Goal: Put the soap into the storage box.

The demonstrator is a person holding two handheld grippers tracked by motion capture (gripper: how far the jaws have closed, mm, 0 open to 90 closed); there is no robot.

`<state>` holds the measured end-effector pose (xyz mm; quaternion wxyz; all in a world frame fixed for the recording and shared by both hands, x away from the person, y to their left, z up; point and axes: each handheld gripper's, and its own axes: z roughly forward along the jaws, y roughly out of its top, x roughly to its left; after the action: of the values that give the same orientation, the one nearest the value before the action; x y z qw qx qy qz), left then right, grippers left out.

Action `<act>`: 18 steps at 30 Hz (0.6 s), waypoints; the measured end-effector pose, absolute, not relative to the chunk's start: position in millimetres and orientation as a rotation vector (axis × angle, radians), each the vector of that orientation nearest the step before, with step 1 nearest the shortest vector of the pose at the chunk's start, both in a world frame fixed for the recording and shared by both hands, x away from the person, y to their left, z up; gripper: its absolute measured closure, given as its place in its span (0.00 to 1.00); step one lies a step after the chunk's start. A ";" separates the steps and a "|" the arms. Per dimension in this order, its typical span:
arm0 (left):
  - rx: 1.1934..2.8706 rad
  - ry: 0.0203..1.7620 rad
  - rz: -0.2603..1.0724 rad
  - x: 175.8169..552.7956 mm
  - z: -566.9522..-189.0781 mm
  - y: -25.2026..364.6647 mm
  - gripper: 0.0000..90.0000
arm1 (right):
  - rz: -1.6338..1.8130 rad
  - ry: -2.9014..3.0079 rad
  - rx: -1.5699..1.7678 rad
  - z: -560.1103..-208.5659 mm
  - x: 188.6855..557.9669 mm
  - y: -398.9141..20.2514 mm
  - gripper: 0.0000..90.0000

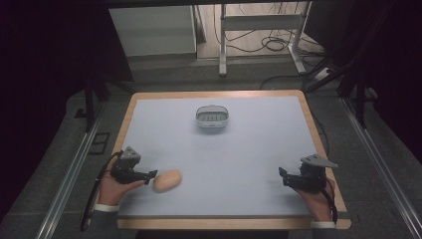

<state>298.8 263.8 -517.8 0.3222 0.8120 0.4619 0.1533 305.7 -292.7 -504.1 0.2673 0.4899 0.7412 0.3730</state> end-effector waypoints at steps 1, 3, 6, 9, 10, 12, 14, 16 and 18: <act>2.132 1.213 0.402 298.8 -517.8 263.8 0.15 | 1.007 2.000 1.322 -504.1 305.7 -292.7 0.08; 2.131 1.219 0.401 298.7 -518.6 265.6 0.15 | 1.034 1.977 1.323 -503.2 304.1 -295.5 0.09; 2.127 1.221 0.405 297.7 -517.7 267.0 0.15 | 1.040 1.967 1.326 -501.9 302.2 -296.6 0.09; 2.115 1.232 0.421 295.5 -515.0 269.0 0.15 | 1.048 1.967 1.334 -502.0 301.2 -298.6 0.09; 2.115 1.232 0.421 295.5 -515.0 269.0 0.15 | 1.048 1.967 1.334 -502.0 301.2 -298.6 0.09; 2.117 1.240 0.428 295.1 -514.8 269.3 0.15 | 1.054 1.970 1.346 -503.5 301.5 -301.9 0.09; 2.120 1.254 0.434 295.8 -515.6 269.4 0.15 | 1.057 1.972 1.348 -504.4 301.7 -303.2 0.09; 2.130 1.275 0.435 297.0 -517.0 268.5 0.15 | 1.053 1.974 1.349 -506.7 301.9 -305.5 0.09; 2.137 1.292 0.440 297.9 -518.2 267.5 0.15 | 1.050 1.967 1.333 -510.2 301.5 -306.8 0.10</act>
<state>297.9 267.5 -518.2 0.2984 0.8043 0.4864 0.1657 301.5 -306.8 -510.2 0.2688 0.4942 0.7293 0.3894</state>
